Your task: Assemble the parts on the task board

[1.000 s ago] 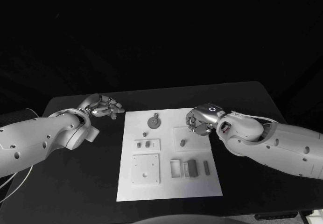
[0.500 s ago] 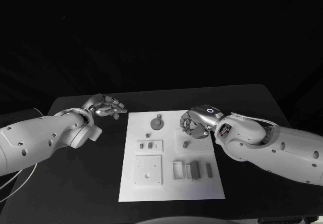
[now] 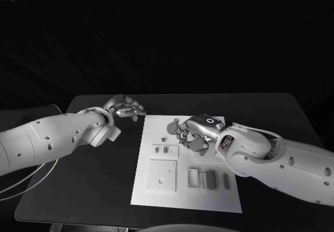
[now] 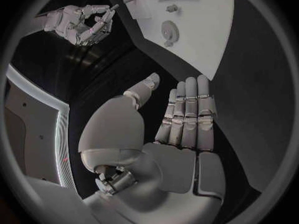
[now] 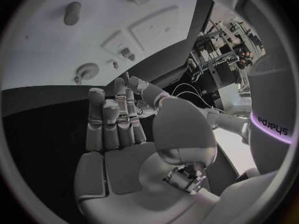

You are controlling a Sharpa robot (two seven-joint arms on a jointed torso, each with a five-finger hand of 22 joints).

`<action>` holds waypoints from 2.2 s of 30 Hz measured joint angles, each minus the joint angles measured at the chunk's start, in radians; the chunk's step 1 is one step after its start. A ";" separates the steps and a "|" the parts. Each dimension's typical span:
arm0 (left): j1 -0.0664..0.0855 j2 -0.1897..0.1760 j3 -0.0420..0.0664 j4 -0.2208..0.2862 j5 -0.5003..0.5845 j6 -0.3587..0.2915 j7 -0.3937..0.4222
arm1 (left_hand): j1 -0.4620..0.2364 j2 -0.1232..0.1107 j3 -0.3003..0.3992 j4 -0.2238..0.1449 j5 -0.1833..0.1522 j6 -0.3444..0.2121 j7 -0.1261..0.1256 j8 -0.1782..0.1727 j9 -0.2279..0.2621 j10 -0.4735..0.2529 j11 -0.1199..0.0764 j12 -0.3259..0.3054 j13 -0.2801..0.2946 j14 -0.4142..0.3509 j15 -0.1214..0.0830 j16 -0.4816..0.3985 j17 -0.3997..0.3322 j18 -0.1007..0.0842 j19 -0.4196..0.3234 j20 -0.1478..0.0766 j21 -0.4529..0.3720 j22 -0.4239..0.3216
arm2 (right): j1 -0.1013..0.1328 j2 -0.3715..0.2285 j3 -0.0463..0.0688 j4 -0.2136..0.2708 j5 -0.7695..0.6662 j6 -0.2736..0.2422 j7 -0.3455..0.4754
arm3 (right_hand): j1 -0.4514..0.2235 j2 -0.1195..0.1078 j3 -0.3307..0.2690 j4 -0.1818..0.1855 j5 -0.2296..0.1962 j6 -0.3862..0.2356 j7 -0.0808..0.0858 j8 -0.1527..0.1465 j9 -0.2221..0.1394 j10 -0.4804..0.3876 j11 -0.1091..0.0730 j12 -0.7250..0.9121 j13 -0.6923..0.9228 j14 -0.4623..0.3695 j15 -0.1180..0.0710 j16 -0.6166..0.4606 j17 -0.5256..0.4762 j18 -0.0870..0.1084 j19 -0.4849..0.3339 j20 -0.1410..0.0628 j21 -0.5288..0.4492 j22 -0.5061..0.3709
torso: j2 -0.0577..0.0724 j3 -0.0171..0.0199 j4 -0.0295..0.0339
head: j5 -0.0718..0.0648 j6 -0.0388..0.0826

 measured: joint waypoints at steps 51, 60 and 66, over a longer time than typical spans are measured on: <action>0.000 0.020 -0.001 -0.010 0.000 0.000 -0.005 | 0.004 0.004 0.000 0.000 0.000 -0.007 0.001 0.000 -0.001 -0.004 0.003 -0.008 -0.003 0.000 0.000 -0.006 0.008 0.001 0.004 -0.004 0.000 0.002 | -0.047 0.159 -0.115 -0.110 -0.071 0.084 0.021 | -0.002 0.009 0.000 0.000 0.001 0.000 0.003 -0.001 -0.001 -0.002 -0.002 -0.007 -0.001 -0.001 0.000 0.000 -0.001 0.000 -0.005 0.002 0.000 0.000 | 0.002 0.0009 -0.0011 | 0.108 -0.082; 0.000 0.020 -0.001 -0.011 0.000 0.000 -0.006 | 0.004 0.004 0.000 0.000 0.000 -0.007 0.001 0.000 -0.001 -0.004 0.003 -0.011 -0.003 0.000 0.000 -0.008 0.010 0.001 0.004 -0.004 0.000 0.002 | -0.047 0.155 -0.116 -0.107 -0.074 0.090 0.020 | -0.002 0.008 0.000 0.000 0.001 -0.001 0.003 -0.001 -0.001 -0.002 -0.002 -0.007 -0.001 0.000 0.000 0.000 -0.001 0.000 -0.001 -0.002 0.000 0.000 | 0.001 0.0007 -0.0013 | 0.114 -0.089; 0.000 0.020 -0.001 -0.012 0.000 0.001 -0.006 | 0.004 0.004 0.000 0.000 0.000 -0.007 0.001 0.000 -0.002 -0.004 0.003 -0.011 -0.003 0.000 0.000 -0.008 0.009 0.001 0.004 -0.003 0.000 0.002 | -0.047 0.152 -0.116 -0.105 -0.075 0.092 0.020 | -0.003 0.007 0.000 0.000 0.001 -0.004 0.003 -0.001 -0.001 -0.002 -0.002 -0.011 -0.001 0.000 0.000 0.000 -0.001 0.000 -0.001 -0.002 0.000 0.000 | 0.001 0.0008 -0.0013 | 0.115 -0.090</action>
